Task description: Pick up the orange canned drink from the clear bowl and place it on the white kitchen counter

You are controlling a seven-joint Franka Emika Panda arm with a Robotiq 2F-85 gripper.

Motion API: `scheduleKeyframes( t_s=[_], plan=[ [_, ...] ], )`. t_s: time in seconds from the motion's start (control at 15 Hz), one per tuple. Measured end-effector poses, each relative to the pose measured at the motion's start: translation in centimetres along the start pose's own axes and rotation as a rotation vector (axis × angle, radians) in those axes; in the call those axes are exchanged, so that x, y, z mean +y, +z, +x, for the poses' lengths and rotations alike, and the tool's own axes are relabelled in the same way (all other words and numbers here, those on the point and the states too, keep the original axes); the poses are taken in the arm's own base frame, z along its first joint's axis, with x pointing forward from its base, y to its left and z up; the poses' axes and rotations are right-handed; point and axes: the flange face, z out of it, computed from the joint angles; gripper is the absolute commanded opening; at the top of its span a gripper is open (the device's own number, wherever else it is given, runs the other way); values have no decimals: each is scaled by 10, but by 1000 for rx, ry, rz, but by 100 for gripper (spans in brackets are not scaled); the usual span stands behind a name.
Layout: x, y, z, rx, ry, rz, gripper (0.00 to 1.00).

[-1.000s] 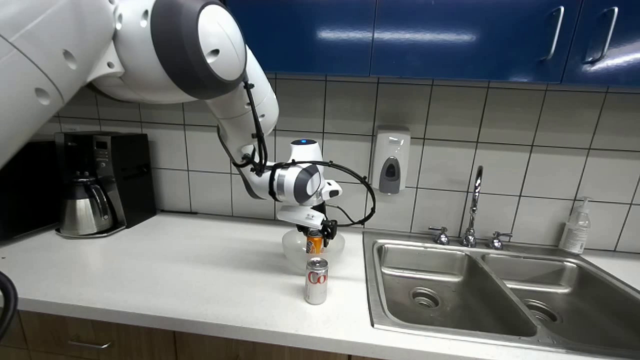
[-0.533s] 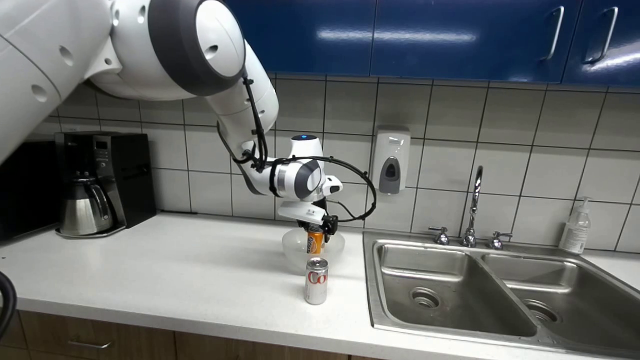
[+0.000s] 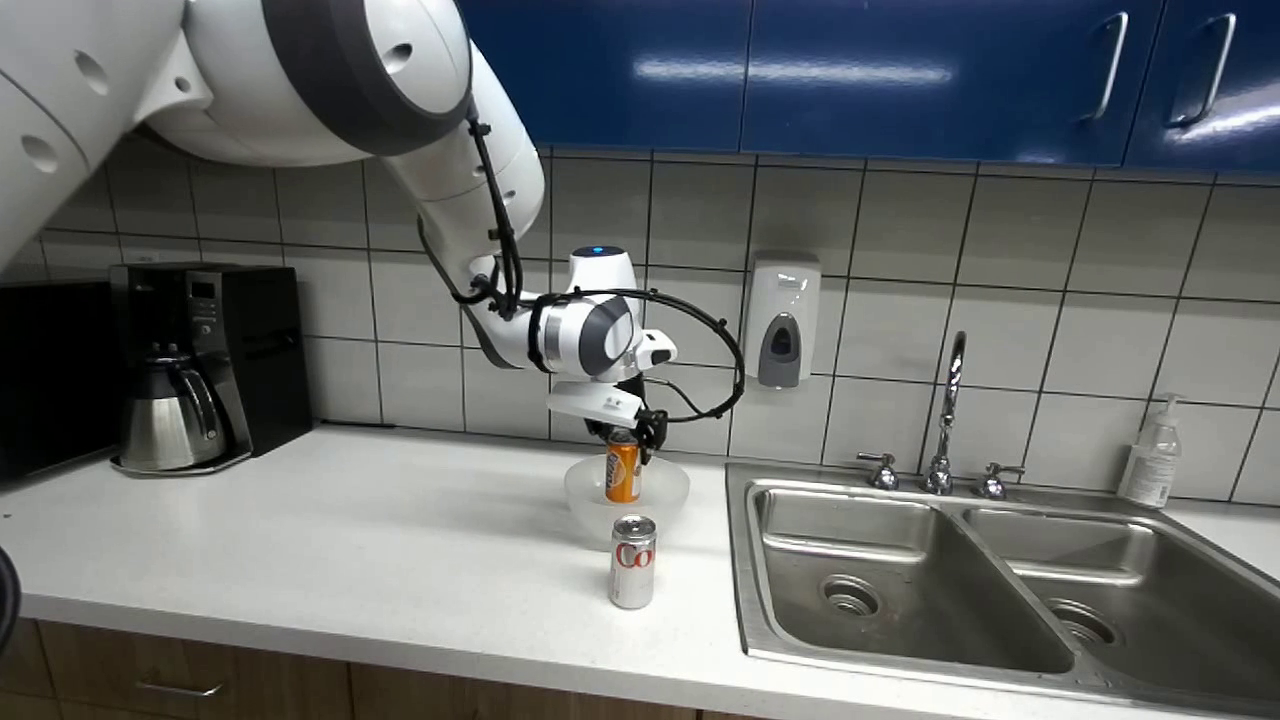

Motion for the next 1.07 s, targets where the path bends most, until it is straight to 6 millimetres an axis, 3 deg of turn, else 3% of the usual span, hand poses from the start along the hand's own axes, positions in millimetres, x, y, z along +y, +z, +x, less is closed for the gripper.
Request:
scheduleKeyframes(
  t_s=[0.67, 1.07],
  plan=[
    [-24, -70, 0, 48, -27, 24, 36],
    [-42, -99, -10, 59, -49, 45, 36]
  ],
)
